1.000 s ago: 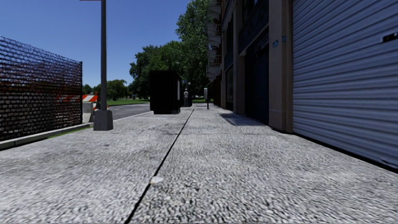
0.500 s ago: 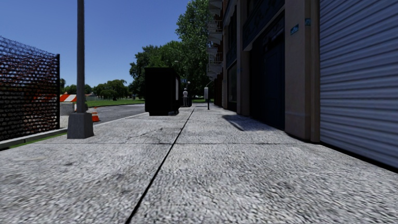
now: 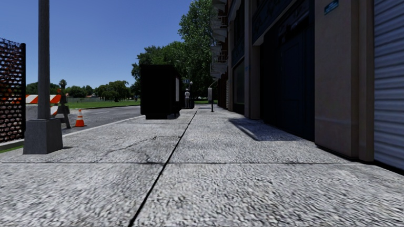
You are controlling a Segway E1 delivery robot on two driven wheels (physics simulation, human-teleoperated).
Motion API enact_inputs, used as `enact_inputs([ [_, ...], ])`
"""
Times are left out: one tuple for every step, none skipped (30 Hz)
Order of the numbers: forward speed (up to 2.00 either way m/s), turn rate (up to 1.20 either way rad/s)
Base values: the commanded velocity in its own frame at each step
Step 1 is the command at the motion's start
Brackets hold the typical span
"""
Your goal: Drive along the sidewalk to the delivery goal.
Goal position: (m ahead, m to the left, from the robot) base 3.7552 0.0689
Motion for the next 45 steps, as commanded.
enact_inputs([
  [2.0, 0.0],
  [2.0, 0.0],
  [2.0, 0.0],
  [2.0, 0.0],
  [2.0, 0.0],
  [2.0, 0.0],
  [2.0, 0.0],
  [2.0, 0.0],
  [2.0, 0.0],
  [2.0, 0.0],
  [2.0, 0.0],
  [2.0, 0.0],
  [2.0, 0.0],
  [2.0, 0.0],
  [2.0, 0.0],
  [2.0, 0.0],
  [2.0, 0.0],
  [2.0, 0.0],
  [2.0, 0.0],
  [2.0, 0.0],
  [2.0, 0.0],
  [2.0, 0.0],
  [2.0, 0.0],
  [2.0, 0.0],
  [2.0, 0.0],
  [2.0, 0.0],
  [1.98, 0.0],
  [1.88, 0.0],
  [1.66, 0.0],
  [1.43, 0.0],
  [1.43, 0.0],
  [1.37, 0.0],
  [1.36, 0.0],
  [1.35, 0.0],
  [1.35, 0.0],
  [1.35, 0.0],
  [1.35, 0.0],
  [1.34, 0.0],
  [1.33, 0.0],
  [1.33, 0.0],
  [1.31, 0.0],
  [1.25, 0.0],
  [1.18, 0.0],
  [1.15, 0.0],
  [1.15, 0.0],
])
